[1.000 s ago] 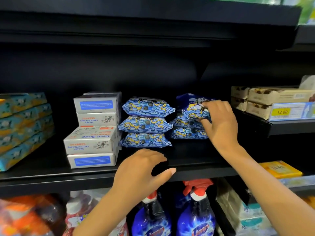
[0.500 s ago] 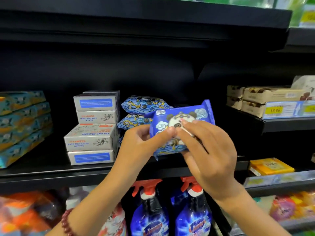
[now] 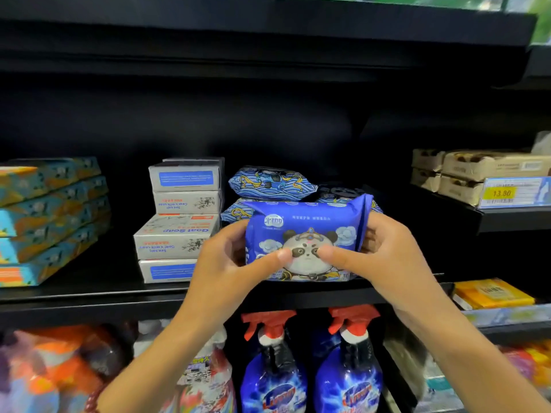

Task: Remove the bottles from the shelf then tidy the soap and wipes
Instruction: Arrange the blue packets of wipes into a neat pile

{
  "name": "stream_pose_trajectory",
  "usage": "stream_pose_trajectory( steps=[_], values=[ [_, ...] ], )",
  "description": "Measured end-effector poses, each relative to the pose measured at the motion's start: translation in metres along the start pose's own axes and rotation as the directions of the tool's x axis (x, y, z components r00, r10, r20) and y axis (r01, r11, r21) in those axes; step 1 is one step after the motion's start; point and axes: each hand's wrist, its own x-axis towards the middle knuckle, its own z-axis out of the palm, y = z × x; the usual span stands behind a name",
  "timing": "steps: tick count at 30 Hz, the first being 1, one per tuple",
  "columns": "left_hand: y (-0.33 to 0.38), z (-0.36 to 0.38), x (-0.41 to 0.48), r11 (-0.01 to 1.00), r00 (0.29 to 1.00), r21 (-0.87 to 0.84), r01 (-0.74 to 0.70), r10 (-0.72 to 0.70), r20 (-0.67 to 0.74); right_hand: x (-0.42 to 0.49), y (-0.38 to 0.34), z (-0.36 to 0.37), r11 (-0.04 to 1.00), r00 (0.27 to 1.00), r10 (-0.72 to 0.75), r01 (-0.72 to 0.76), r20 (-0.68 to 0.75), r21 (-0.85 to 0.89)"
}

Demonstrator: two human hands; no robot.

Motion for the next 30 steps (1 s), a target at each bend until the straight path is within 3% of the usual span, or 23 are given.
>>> stream_pose_trajectory(
  steps=[4,6,9,13,16,18,21,25,27,30],
  values=[
    [0.000,-0.019,0.005,0.997,0.992,-0.044,0.069,-0.064,0.109,-0.007,0.007,0.002,0.990,0.989,-0.139,0.138,-0.044,-0.026],
    [0.006,-0.027,0.009,0.994,0.967,0.040,0.098,-0.104,0.232,-0.007,0.009,0.003,0.957,0.964,-0.263,0.266,0.038,-0.116],
    [0.019,-0.025,0.014,0.963,0.883,0.268,0.031,-0.152,0.443,-0.012,0.017,0.005,0.854,0.880,-0.443,0.472,0.168,-0.219],
    [0.019,-0.024,0.015,0.934,0.885,0.353,-0.047,-0.125,0.449,-0.006,0.017,0.012,0.802,0.838,-0.503,0.543,0.211,-0.247],
    [0.013,-0.025,0.009,0.914,0.950,0.394,-0.096,-0.033,0.310,0.010,0.012,0.007,0.840,0.919,-0.206,0.342,0.338,-0.420],
    [0.008,-0.026,0.006,0.813,0.969,0.540,-0.218,0.115,0.218,0.004,0.021,-0.008,0.871,0.904,-0.221,0.351,0.365,-0.343],
    [0.000,-0.025,0.009,0.589,0.900,0.684,-0.430,0.337,0.275,-0.009,0.026,-0.026,0.965,0.926,-0.023,0.118,0.377,-0.232],
    [-0.012,-0.015,0.011,0.353,0.800,0.760,-0.545,0.490,0.346,0.006,0.019,-0.008,0.986,0.948,0.159,-0.167,0.277,0.005],
    [-0.017,-0.012,0.011,0.275,0.762,0.781,-0.561,0.539,0.358,0.007,0.019,0.001,0.984,0.961,0.162,-0.174,0.225,0.037],
    [-0.018,-0.015,0.012,0.235,0.736,0.774,-0.588,0.552,0.392,0.006,0.014,0.007,0.997,0.989,0.058,-0.065,0.138,0.043]
  ],
)
